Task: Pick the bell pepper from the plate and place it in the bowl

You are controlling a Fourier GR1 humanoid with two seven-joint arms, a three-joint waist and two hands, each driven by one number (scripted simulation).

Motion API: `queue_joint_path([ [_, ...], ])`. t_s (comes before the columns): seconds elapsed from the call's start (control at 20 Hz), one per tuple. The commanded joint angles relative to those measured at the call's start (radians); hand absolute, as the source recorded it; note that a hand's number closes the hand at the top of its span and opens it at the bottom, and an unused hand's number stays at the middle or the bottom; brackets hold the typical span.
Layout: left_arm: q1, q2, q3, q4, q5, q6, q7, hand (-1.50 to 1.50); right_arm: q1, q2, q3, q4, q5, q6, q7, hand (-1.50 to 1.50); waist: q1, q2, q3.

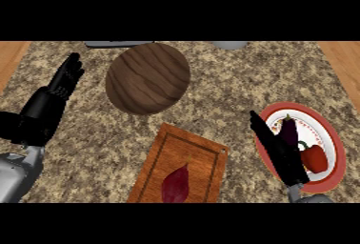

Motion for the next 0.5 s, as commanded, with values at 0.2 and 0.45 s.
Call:
queue_joint_path([
  [0.2, 0.089, -0.099, -0.087, -0.013, 0.008, -0.05, -0.039, 0.0, 0.078, -0.167, -0.343, -0.095, -0.094, -0.046, -0.176, 1.5, -0.008, -0.023, -0.012],
  [0.45, 0.101, -0.208, -0.153, 0.04, 0.025, -0.087, -0.068, 0.0, 0.112, -0.202, -0.432, 0.143, -0.017, -0.099, -0.289, -1.5, 0.021, -0.011, -0.011],
])
